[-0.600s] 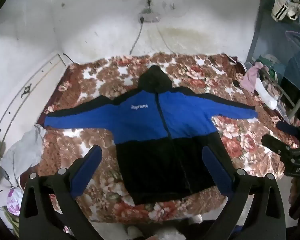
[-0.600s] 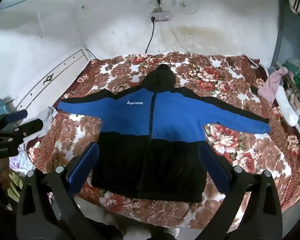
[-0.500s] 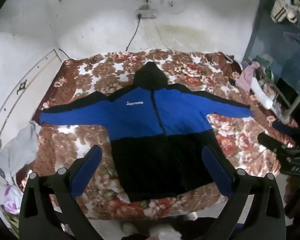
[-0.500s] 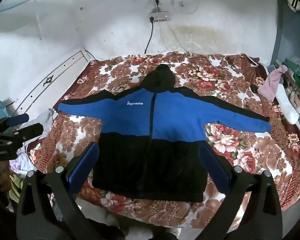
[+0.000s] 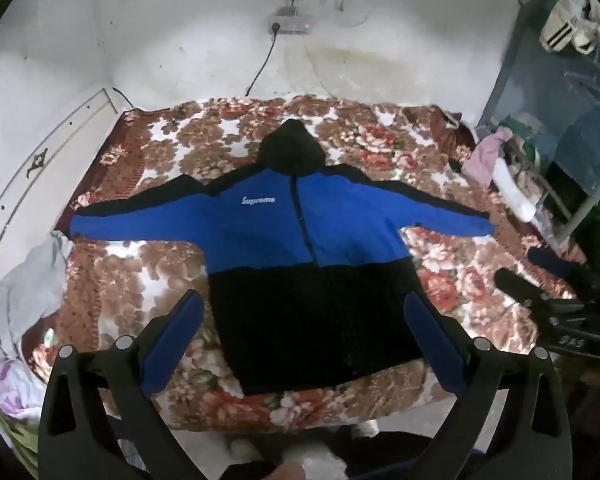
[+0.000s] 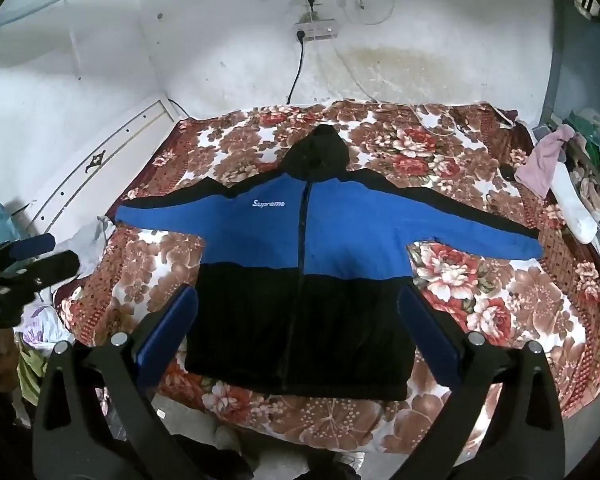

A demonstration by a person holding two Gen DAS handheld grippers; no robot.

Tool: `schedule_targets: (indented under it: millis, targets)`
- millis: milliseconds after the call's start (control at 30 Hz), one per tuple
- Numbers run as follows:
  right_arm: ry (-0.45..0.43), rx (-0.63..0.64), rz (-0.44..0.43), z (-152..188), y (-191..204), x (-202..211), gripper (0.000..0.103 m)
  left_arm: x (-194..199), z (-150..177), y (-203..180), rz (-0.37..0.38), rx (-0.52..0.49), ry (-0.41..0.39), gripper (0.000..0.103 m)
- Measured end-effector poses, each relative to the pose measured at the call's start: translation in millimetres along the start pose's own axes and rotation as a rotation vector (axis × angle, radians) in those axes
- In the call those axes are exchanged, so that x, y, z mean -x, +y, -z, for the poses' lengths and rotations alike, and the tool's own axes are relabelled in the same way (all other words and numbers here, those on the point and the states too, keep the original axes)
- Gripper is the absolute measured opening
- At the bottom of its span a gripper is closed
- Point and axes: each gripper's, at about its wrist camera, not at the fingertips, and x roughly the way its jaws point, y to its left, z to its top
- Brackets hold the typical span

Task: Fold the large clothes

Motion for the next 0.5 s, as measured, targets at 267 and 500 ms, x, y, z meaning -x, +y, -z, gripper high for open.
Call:
schedule_targets:
  millis: [267, 500]
  targets:
    - [0.001, -0.021, 0.008, 0.5, -5.6, 1.1, 0.099, 2.1, -0.1, -6.9, 0.036, -0.019, -0.001, 0.098]
    - [0.001, -0.021, 0.010, 1.3, -6.3, 1.4, 0.099, 3.7, -2.9, -11.0, -0.019, -0.029, -0.028, 0.098]
